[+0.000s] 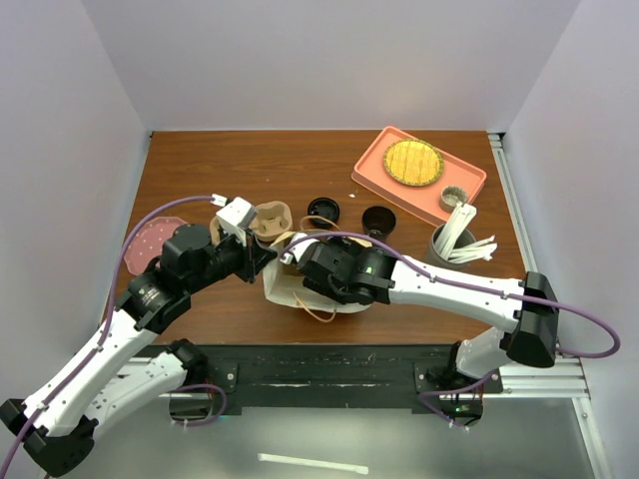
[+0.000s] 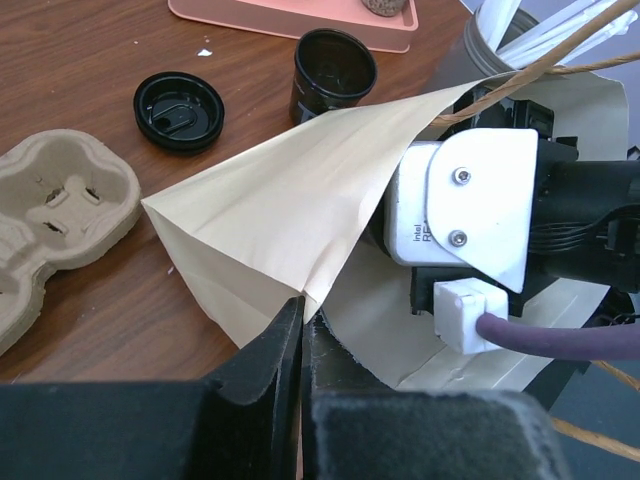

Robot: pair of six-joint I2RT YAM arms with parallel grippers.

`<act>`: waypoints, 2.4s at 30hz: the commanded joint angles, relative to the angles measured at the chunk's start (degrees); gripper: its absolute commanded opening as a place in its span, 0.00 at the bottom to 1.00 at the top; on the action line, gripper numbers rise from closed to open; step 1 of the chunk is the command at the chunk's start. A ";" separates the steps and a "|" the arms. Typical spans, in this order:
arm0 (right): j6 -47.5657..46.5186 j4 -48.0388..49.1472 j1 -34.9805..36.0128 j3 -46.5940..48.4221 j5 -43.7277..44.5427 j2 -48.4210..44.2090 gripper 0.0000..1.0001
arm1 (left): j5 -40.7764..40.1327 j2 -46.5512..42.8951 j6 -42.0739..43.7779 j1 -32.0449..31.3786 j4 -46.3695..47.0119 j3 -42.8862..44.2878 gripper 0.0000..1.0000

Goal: Pack the takeout coffee

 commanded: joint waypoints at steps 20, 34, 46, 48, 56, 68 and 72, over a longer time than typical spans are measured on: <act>5.02 4.10 -0.88 -0.47 6.72 2.05 0.32 | 4.69 -1.33 1.52 -0.01 2.09 0.19 0.03; 7.05 6.30 -2.28 -1.09 3.73 1.60 0.32 | -0.48 -0.37 1.97 -0.01 -4.31 3.42 0.47; 0.90 7.88 -2.11 -1.01 0.91 0.63 0.32 | -2.52 1.75 -3.75 -0.10 -13.03 9.76 0.49; 0.46 7.44 -2.20 -0.39 1.00 0.90 0.32 | -2.78 2.27 -4.27 -0.01 -13.03 9.94 0.46; 0.01 6.21 -1.93 0.93 1.09 0.90 0.32 | -1.99 4.39 -5.07 -0.01 -15.49 13.37 0.45; -9.29 7.87 -1.41 -2.49 -3.83 -2.96 0.28 | 0.65 4.12 -0.69 0.08 -7.52 8.72 0.00; -15.09 9.02 -1.41 -3.90 -4.27 -4.29 0.26 | 0.99 4.21 0.21 -0.01 -3.46 6.60 0.00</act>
